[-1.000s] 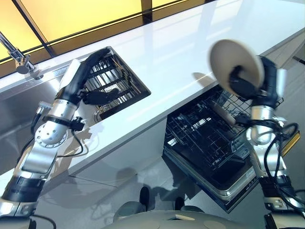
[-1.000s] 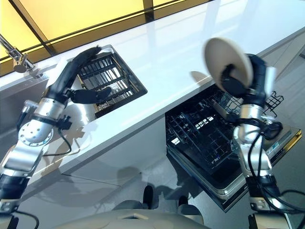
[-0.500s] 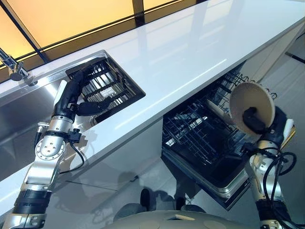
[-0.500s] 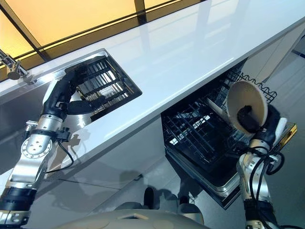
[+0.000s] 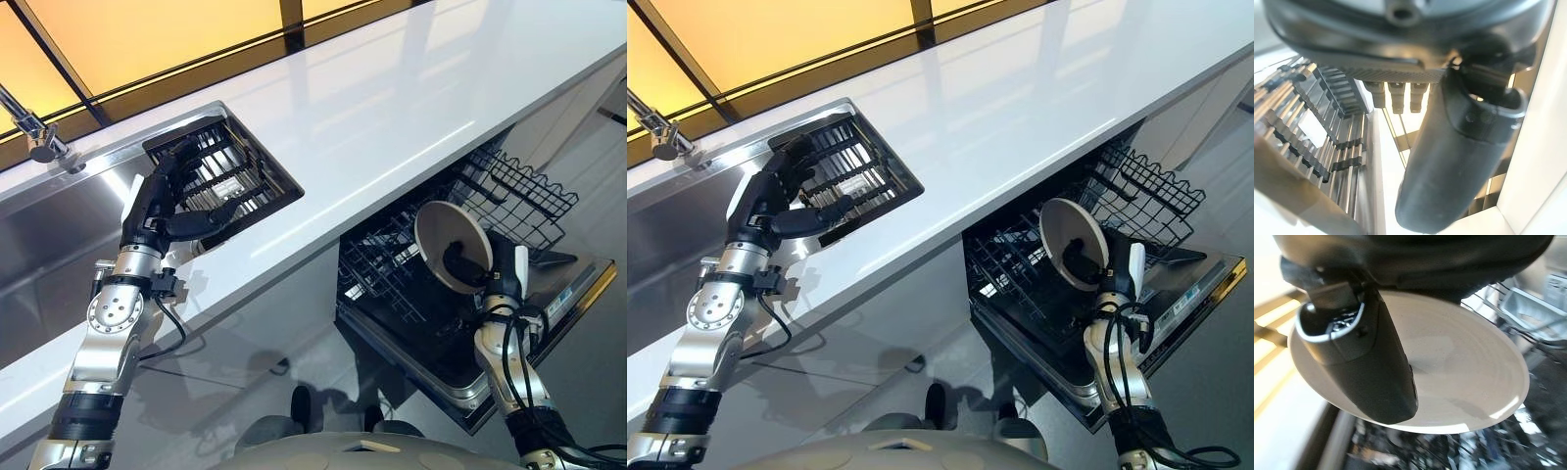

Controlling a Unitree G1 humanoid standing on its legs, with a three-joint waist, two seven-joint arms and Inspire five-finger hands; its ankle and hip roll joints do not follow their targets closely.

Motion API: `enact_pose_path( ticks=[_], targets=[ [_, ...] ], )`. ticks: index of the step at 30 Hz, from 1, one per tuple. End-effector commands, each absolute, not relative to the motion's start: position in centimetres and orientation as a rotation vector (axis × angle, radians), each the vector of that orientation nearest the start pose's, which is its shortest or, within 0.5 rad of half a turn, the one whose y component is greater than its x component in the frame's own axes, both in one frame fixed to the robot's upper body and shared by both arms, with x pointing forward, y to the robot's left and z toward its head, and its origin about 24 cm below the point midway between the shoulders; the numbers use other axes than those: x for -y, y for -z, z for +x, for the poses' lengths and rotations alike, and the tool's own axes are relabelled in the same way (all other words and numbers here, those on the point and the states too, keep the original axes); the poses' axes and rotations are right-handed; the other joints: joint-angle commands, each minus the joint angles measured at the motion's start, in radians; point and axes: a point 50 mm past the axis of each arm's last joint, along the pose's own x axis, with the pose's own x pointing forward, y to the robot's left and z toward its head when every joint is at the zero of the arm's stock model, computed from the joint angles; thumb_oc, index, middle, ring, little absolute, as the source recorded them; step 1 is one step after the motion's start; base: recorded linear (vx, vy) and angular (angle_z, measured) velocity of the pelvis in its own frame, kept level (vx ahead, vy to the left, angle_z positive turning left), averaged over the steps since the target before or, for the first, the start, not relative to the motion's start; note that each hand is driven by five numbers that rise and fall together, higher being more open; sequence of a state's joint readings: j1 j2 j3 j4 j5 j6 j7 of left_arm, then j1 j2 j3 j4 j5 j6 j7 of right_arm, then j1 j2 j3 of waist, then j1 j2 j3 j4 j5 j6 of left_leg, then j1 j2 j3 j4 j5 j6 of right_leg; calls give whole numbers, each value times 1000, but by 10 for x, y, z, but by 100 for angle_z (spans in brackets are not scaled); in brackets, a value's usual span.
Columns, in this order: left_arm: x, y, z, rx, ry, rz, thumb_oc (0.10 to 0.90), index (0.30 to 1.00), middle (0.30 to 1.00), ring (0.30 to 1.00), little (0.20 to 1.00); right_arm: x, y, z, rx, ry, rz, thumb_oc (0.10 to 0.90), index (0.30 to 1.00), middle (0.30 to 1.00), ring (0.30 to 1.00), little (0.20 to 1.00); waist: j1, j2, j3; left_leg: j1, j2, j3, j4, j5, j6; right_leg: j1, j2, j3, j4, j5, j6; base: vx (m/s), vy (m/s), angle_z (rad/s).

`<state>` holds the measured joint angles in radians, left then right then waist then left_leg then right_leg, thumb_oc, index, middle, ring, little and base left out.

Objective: Pick up plates and place into dishwasher.

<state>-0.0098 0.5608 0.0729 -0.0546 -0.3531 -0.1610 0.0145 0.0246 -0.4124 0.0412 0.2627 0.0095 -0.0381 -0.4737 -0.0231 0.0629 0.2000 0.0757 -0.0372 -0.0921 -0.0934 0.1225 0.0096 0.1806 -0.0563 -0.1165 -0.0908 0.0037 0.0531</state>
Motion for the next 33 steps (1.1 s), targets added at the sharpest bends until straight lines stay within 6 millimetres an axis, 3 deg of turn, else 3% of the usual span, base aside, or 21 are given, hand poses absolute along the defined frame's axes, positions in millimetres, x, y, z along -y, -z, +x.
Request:
enact_pose_path(
  ticks=[1,8,14,16,17,23,33],
  targets=[
    [-251,-158,262,504,-35,207,800,900,900,900,900,258,-55,268,52,448,-557,100,300,300,300,200,17,1,-31,79,-45,49,6,-146,28,-60,56,-33,112,-70,-19,4,17,9],
    [-244,-157,266,496,8,211,800,900,900,900,900,254,-27,271,-116,412,-632,100,300,300,300,200,38,6,-27,79,-50,38,6,-143,26,-52,49,-46,110,-70,-18,14,16,7],
    [-239,-158,268,489,39,206,800,900,900,900,900,250,-14,272,-185,387,-640,100,300,300,300,200,51,7,-23,81,-51,30,6,-142,27,-47,46,-53,110,-68,-17,14,4,11],
    [-239,-157,268,484,47,207,800,900,900,900,900,247,-13,272,-187,377,-631,712,825,825,825,812,53,7,-23,83,-52,27,6,-142,28,-46,46,-55,110,-68,-17,7,3,2],
    [-238,-157,268,481,50,207,800,900,900,900,900,244,-14,273,-174,371,-623,800,900,900,900,900,53,7,-21,83,-52,26,6,-142,28,-46,46,-55,110,-67,-17,0,0,0],
    [-239,-154,267,480,47,201,800,900,900,900,900,231,-34,275,-29,361,-583,800,900,900,900,900,45,5,-15,86,-52,28,6,-142,33,-47,49,-46,113,-65,-14,0,0,0],
    [-239,-152,264,480,37,197,800,900,900,900,900,228,-61,272,132,369,-559,800,900,900,900,900,22,-4,-15,93,-48,47,6,-147,38,-45,55,-23,110,-63,-8,-1,2,-1]
  ],
)
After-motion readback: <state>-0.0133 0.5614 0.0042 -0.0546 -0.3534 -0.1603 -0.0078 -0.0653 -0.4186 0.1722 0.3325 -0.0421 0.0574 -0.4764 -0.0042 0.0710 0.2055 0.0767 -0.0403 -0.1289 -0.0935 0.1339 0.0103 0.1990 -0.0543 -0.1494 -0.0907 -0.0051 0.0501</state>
